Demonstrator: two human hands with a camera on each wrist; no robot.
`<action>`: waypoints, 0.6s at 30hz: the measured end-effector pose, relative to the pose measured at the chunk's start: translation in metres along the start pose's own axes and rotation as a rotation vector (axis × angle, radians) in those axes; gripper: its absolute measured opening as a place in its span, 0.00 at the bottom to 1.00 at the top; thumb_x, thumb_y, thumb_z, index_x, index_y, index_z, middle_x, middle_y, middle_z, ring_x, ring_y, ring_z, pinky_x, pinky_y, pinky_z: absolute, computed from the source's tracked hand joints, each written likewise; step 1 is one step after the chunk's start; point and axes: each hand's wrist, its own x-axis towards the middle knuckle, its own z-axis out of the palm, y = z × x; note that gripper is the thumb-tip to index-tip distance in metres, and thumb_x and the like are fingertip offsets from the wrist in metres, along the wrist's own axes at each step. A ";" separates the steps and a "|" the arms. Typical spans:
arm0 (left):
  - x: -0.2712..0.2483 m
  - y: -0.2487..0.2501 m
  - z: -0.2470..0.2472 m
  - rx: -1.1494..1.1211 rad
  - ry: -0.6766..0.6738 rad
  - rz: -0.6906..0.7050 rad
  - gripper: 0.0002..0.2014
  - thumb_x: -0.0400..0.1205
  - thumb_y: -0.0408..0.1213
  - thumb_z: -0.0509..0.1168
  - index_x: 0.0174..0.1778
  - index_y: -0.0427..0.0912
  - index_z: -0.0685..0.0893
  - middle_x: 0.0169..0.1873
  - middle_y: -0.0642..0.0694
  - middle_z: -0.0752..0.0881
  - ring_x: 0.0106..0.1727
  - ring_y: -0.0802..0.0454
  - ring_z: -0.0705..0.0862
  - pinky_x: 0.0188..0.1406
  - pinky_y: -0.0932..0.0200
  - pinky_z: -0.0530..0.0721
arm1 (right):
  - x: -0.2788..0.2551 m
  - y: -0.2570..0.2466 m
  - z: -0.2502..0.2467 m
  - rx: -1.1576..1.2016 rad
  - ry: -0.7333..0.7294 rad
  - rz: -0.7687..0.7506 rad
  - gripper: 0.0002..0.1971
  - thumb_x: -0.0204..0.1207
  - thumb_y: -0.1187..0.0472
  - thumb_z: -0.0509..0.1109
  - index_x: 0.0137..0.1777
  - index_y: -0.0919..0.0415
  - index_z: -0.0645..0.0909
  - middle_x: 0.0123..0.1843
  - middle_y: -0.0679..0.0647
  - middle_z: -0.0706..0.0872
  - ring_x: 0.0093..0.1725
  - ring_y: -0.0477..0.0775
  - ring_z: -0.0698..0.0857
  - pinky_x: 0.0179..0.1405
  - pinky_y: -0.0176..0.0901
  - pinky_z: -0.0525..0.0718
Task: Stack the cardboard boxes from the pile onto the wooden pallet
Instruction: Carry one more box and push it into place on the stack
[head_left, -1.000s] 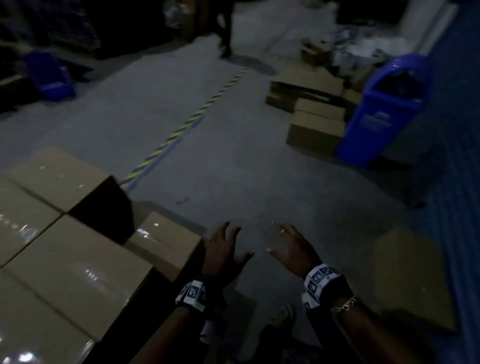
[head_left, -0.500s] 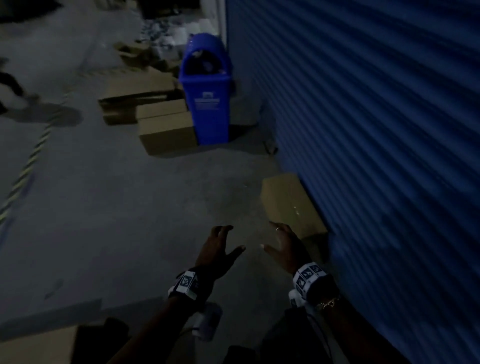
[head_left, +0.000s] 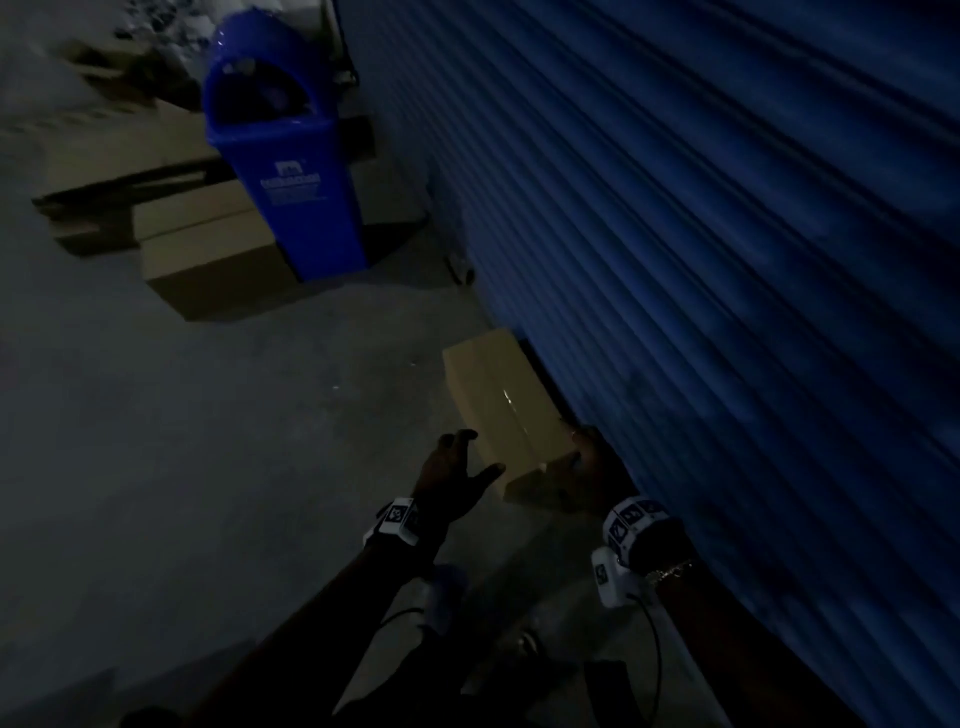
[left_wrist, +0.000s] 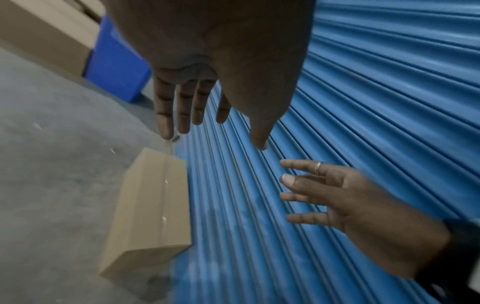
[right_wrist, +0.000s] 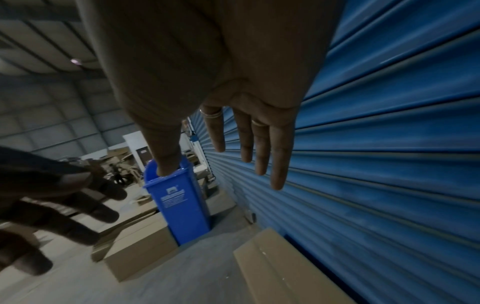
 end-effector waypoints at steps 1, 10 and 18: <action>0.012 0.004 0.002 -0.006 -0.006 0.004 0.35 0.82 0.61 0.67 0.80 0.47 0.69 0.72 0.40 0.75 0.55 0.39 0.84 0.53 0.51 0.80 | 0.011 0.002 -0.006 -0.007 -0.002 0.003 0.48 0.69 0.43 0.81 0.86 0.46 0.61 0.82 0.48 0.65 0.78 0.53 0.70 0.73 0.41 0.72; 0.146 0.009 0.010 -0.108 -0.037 -0.055 0.36 0.81 0.58 0.70 0.80 0.44 0.70 0.70 0.38 0.77 0.55 0.38 0.86 0.53 0.50 0.81 | 0.141 -0.004 -0.042 -0.175 -0.064 -0.001 0.48 0.77 0.40 0.75 0.89 0.45 0.51 0.88 0.53 0.60 0.83 0.56 0.65 0.82 0.58 0.68; 0.247 -0.020 0.044 -0.105 -0.135 -0.187 0.37 0.82 0.59 0.68 0.81 0.41 0.68 0.69 0.36 0.76 0.59 0.36 0.83 0.54 0.46 0.82 | 0.247 0.009 -0.034 -0.225 -0.211 0.057 0.49 0.79 0.45 0.75 0.90 0.50 0.46 0.89 0.54 0.56 0.84 0.57 0.62 0.84 0.51 0.61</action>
